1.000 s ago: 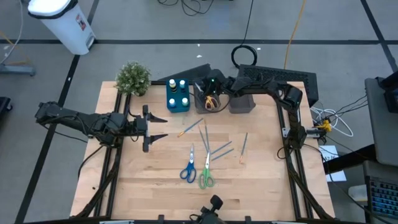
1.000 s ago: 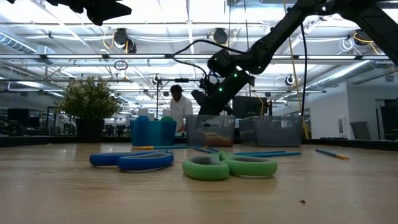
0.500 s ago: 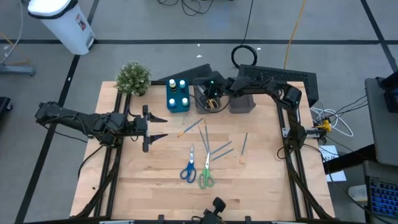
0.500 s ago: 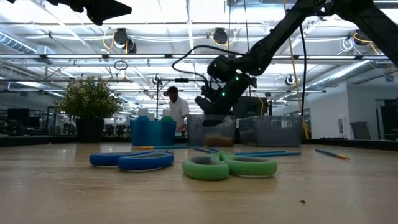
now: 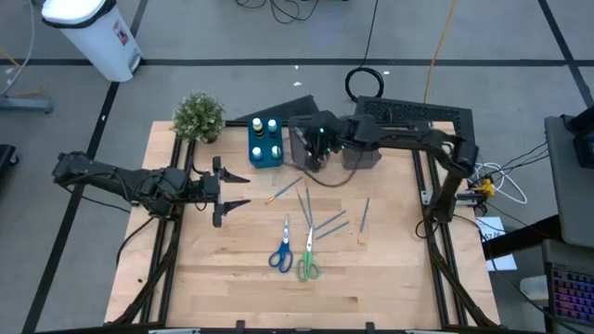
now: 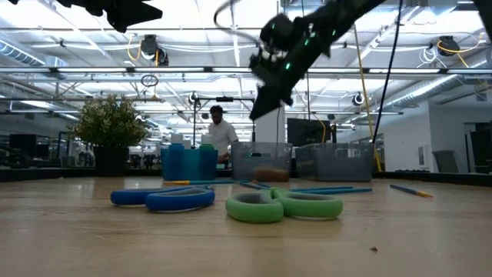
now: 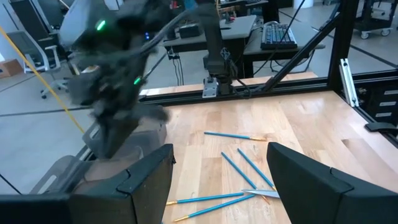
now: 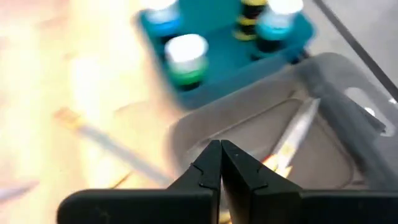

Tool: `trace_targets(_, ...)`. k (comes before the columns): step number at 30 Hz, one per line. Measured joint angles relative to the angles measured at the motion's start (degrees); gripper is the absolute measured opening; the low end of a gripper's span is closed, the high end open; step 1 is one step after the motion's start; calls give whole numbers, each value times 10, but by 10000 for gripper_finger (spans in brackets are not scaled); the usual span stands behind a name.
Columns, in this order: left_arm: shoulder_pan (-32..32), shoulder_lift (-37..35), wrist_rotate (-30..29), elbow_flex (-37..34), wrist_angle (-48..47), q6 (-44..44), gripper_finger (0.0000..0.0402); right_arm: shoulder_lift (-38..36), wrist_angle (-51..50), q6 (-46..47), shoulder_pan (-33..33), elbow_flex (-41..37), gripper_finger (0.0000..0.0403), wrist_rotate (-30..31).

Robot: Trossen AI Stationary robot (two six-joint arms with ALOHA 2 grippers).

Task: Pick & Place Paint Supplies
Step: Put the blue scissors into the left black bin

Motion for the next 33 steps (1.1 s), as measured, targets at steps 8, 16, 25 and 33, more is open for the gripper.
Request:
trace_targets(8, 0, 0, 0, 0, 1, -14, 269, -75, -28, -17, 96, -67, 0, 10)
trace_targets(16, 0, 0, 0, 0, 2, -17, 269, -86, 55, 30, 86, -202, 0, 154)
trace_targets(25, 0, 0, 0, 0, 22, 6, 269, -86, 148, 44, 72, -248, 0, 153)
trace_targets(33, 0, 0, 0, 0, 23, 2, 269, -86, 224, 28, 72, -250, 0, 153)
